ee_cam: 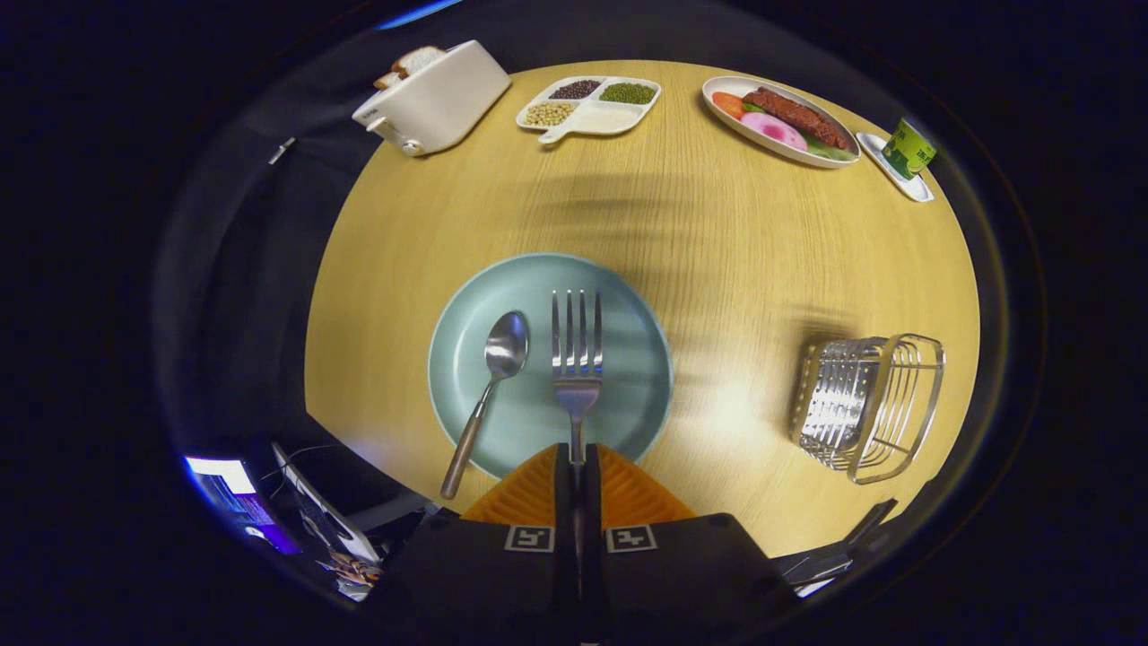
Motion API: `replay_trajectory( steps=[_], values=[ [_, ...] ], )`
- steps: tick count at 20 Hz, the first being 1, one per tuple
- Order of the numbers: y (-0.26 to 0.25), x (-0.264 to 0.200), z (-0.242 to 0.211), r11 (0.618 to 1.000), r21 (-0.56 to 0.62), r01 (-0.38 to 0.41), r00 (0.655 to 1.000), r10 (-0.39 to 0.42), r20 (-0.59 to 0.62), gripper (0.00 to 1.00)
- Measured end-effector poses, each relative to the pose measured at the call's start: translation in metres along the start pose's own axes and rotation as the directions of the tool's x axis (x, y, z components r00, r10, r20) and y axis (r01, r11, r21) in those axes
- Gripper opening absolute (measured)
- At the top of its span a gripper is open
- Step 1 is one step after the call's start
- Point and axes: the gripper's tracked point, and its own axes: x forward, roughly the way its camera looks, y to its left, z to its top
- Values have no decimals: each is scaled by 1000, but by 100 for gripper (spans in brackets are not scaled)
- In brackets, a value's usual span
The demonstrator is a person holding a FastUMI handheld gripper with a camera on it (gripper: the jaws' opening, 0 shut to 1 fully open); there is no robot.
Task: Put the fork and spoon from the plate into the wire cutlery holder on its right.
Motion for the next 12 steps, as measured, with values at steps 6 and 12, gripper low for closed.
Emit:
replay_trajectory(
  steps=[6,12],
  values=[
    [-75,-79,-12,996,-54,71,996,-74,-52,6],
    [-147,-111,-24,981,-112,161,971,-178,-161,6]
  ],
)
